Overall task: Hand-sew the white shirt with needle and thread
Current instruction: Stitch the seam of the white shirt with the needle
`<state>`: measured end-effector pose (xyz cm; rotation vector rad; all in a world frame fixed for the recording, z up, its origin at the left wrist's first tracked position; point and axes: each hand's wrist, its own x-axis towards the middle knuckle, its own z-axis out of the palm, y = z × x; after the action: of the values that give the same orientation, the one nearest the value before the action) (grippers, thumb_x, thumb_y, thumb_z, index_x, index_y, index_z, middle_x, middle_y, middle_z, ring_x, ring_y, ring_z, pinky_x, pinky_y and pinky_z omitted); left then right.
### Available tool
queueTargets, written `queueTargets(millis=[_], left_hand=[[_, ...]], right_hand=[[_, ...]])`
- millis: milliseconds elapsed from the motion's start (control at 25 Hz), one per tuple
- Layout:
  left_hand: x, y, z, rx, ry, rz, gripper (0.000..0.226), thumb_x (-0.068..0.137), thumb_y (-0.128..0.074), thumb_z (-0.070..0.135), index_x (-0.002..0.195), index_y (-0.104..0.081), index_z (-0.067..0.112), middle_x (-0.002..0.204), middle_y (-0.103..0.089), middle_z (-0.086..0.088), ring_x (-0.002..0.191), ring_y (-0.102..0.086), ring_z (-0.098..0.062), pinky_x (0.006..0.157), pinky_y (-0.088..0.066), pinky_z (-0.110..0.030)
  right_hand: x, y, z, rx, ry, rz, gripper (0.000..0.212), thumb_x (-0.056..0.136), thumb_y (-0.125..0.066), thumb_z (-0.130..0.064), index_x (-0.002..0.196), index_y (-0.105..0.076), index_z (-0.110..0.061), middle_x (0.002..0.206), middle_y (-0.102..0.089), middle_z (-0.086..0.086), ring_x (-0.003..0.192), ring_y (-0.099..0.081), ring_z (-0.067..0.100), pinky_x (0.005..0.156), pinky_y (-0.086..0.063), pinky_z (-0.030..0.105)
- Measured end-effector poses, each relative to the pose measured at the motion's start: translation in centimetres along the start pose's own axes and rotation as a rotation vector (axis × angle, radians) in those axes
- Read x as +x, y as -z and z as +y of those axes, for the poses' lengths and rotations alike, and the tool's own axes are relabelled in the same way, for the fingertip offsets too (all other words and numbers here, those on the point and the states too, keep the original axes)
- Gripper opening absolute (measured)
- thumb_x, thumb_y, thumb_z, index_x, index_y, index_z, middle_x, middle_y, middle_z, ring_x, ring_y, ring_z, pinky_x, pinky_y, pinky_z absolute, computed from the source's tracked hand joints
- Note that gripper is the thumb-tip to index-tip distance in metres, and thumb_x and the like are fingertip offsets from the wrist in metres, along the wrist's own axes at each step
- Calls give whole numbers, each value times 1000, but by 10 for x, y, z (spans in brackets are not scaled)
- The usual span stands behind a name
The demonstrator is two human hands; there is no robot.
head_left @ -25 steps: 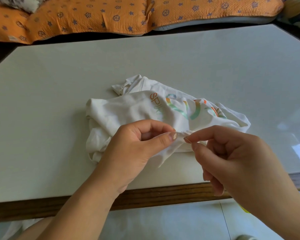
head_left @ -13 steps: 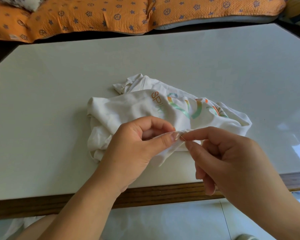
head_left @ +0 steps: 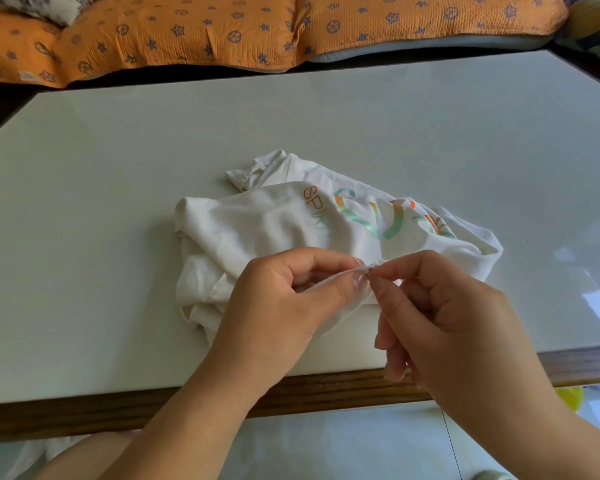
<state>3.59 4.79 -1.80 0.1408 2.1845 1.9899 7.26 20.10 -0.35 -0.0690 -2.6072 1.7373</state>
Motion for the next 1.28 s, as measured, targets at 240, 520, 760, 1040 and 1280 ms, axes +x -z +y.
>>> queueTargets(millis=[240,520,760,1040,1280], left_hand=[[-3,-4,-8,202,-105,23,9,81,-75,26,82,-80,34,71,-74,9,75,-70,-13,72,-55,-22],[0,-3,-6,279,-147,62,8,78,-79,29,79,-78,37,59,-63,19,56,-56,0,57,-43,-10],[0,-3,-5,244,-54,-40,10,77,-77,38,87,-79,34,75,-70,25,75,-63,9,68,-43,-5],[1,1,0,146,21,-144,10,71,-72,39,81,-76,40,88,-74,25,89,-65,12,71,-43,-1],[-1,11,-3,177,31,-188,16,70,-72,39,85,-77,35,86,-74,21,88,-66,10,75,-43,-2]], right_hand=[[11,-2,0,73,-42,-84,12,95,-54,-16,99,-58,-27,64,-69,3,49,-66,14,46,-52,22],[15,6,-9,-1,-9,-49,13,93,-55,-25,85,-63,-30,65,-71,-4,57,-68,8,53,-53,24],[48,33,-24,100,30,203,14,94,-57,-21,83,-66,-21,71,-70,-7,55,-57,6,54,-44,20],[73,59,-27,1065,-254,-50,19,99,-44,-10,82,-54,-12,63,-63,4,67,-70,17,75,-61,41],[84,77,-13,225,-50,297,15,99,-50,-20,86,-58,-22,57,-65,-6,57,-54,11,58,-46,23]])
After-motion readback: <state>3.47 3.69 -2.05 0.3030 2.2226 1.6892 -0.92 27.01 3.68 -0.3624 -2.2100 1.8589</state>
